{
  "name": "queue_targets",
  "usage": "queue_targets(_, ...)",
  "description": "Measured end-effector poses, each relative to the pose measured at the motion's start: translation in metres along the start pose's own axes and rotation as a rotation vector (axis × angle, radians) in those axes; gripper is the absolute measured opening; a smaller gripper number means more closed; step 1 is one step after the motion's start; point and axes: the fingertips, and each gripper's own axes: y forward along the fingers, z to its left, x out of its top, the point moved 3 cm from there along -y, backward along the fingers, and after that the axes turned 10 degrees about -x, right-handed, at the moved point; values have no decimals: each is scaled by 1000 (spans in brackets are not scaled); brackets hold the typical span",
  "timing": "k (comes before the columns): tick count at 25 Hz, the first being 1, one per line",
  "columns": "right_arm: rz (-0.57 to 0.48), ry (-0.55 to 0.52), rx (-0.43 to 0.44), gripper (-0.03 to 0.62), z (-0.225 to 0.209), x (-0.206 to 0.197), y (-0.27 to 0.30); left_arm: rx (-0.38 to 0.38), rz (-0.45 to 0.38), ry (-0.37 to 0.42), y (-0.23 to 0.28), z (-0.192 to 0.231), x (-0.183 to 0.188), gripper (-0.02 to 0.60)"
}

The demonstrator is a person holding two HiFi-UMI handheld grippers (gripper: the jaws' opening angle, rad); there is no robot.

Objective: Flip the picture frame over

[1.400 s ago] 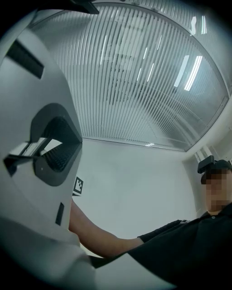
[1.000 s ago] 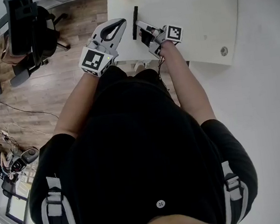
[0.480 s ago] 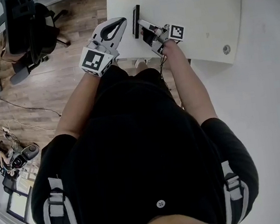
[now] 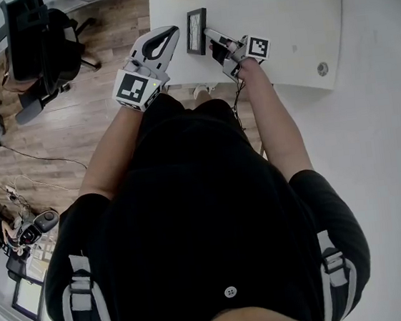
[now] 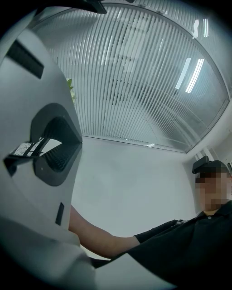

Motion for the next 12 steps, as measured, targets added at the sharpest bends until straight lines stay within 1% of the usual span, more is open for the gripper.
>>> queue_targets(2, -15, -16, -23, 67, -4, 4, -5, -1, 0, 0, 1, 0, 0, 5)
queue_targets(4, -23, -22, -46, 93, -7, 7, -9, -2, 1, 2, 2, 0, 1, 5)
queue_targets(7, -21, -33, -82, 114, -11, 8, -14, -5, 6, 4, 2, 0, 0, 5)
queue_targets(12, -1, -144, -202, 121, -21, 10, -20, -7, -1, 3, 3, 0, 2, 5)
